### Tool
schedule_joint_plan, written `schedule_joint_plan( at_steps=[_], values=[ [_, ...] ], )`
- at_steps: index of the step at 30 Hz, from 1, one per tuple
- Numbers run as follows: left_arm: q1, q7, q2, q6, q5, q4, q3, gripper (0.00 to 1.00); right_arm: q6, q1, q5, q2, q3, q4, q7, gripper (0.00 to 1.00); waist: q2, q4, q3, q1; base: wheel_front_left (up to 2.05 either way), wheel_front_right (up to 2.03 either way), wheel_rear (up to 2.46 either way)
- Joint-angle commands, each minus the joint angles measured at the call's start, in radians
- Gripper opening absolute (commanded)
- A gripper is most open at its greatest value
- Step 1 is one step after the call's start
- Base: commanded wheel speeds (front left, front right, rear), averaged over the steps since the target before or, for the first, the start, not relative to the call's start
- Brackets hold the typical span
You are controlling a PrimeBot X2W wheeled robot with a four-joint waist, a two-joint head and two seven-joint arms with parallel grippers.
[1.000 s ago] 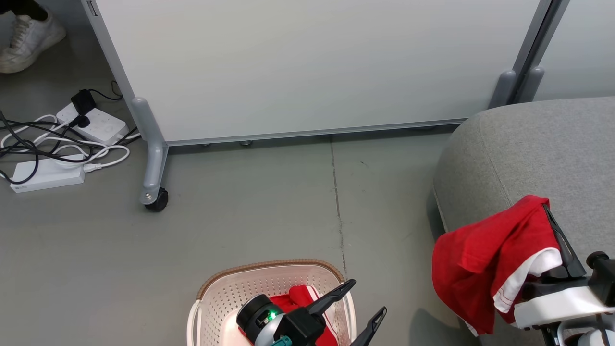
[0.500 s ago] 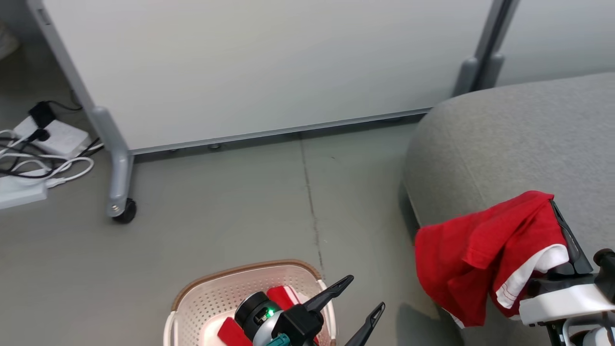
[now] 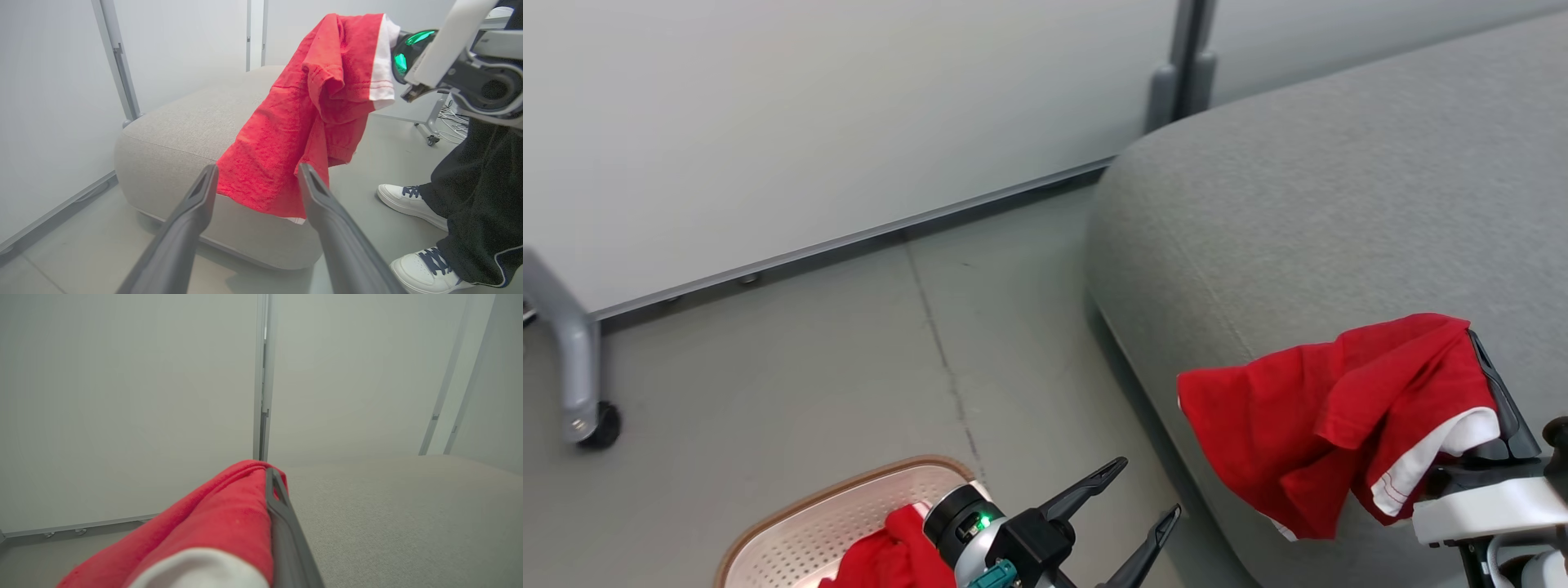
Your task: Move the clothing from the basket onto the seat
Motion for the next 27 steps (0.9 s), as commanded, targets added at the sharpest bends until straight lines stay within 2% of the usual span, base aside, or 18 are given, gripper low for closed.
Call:
schedule_joint_plan(
  at_steps=[1, 11, 27],
  values=[
    [-0.012, 0.000, 0.004, -0.001, 0.000, -0.004, 0.004, 1.00, 0.000, -0.002, 0.003, -0.006, -0.002, -0.001, -0.003, 0.00, 0.0000, -0.046, 0.010, 0.0000, 0.00, 0.00, 0.00],
    [-0.029, 0.000, 0.004, -0.001, 0.003, -0.003, 0.003, 1.00, 0.000, -0.014, 0.004, 0.003, -0.008, -0.003, -0.003, 0.00, 0.0000, -0.167, 0.024, 0.0000, 0.00, 0.00, 0.00],
    [-0.050, 0.000, 0.004, -0.001, -0.013, 0.010, -0.036, 1.00, 0.000, 0.012, 0.024, 0.024, -0.040, -0.015, -0.003, 0.00, 0.0000, -0.176, 0.031, 0.0000, 0.00, 0.00, 0.00]
  ],
)
